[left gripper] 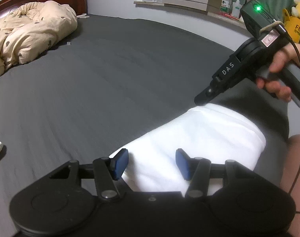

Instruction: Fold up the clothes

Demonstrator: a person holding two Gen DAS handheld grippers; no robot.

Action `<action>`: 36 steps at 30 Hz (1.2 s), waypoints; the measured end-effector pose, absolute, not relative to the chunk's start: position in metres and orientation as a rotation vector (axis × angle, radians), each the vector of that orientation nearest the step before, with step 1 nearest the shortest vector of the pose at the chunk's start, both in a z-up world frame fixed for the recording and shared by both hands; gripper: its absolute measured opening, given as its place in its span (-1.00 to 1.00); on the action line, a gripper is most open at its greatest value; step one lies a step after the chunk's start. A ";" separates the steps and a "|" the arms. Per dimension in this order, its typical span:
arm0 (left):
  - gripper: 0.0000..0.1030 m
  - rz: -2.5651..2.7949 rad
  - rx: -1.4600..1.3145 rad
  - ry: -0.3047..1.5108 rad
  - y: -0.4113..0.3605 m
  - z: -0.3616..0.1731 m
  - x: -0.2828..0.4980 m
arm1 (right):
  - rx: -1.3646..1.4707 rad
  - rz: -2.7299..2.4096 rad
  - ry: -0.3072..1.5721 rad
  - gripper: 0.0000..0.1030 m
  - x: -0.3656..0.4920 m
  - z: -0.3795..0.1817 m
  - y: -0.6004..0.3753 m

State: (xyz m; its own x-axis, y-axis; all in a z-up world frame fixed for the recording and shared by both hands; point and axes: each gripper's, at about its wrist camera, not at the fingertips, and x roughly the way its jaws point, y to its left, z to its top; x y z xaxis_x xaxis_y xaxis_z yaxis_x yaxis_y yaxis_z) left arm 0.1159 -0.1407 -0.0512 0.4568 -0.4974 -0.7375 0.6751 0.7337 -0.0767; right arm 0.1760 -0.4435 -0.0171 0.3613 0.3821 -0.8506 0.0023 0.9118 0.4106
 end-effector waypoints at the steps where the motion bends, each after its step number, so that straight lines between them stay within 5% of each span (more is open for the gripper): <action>1: 0.01 -0.732 0.238 0.823 -0.140 -0.052 0.116 | 0.366 0.255 1.189 -0.84 0.176 -0.017 -0.444; 2: 0.02 -0.732 0.236 0.824 -0.140 -0.052 0.116 | 0.360 0.257 1.196 -0.81 0.176 -0.018 -0.444; 4: 0.02 -0.733 0.237 0.825 -0.141 -0.053 0.116 | 0.346 0.252 1.210 -0.43 0.177 -0.019 -0.443; 5: 0.02 -0.733 0.238 0.825 -0.141 -0.053 0.116 | 0.345 0.246 1.213 0.04 0.176 -0.019 -0.444; 6: 0.03 -0.734 0.238 0.826 -0.141 -0.053 0.116 | 0.350 0.243 1.210 0.23 0.176 -0.019 -0.445; 10: 0.06 -0.736 0.244 0.827 -0.144 -0.053 0.114 | 0.337 0.242 1.191 0.23 0.175 -0.018 -0.447; 14: 0.07 -0.734 0.239 0.829 -0.144 -0.054 0.113 | 0.342 0.247 1.195 0.15 0.176 -0.021 -0.447; 16: 0.07 -0.733 0.238 0.828 -0.144 -0.054 0.113 | 0.336 0.246 1.190 -0.14 0.176 -0.022 -0.446; 18: 0.08 -0.732 0.238 0.825 -0.145 -0.054 0.112 | 0.347 0.254 1.189 -0.64 0.176 -0.025 -0.445; 21: 0.08 -0.730 0.238 0.820 -0.144 -0.056 0.111 | 0.374 0.254 1.190 -0.85 0.178 -0.029 -0.445; 25: 0.08 -0.727 0.233 0.814 -0.143 -0.059 0.111 | 0.349 0.193 1.144 -1.00 0.170 -0.026 -0.446; 36: 0.09 -0.712 0.178 0.791 -0.132 -0.051 0.108 | 0.433 0.221 1.107 -0.96 0.122 -0.008 -0.479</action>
State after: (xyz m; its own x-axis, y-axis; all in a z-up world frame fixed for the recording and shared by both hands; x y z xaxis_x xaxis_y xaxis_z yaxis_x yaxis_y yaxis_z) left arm 0.1075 -0.1315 -0.0506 0.4866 -0.5183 -0.7032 0.6457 0.7556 -0.1102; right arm 0.1222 -0.4787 -0.0079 0.4364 0.3830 -0.8142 0.0407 0.8956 0.4431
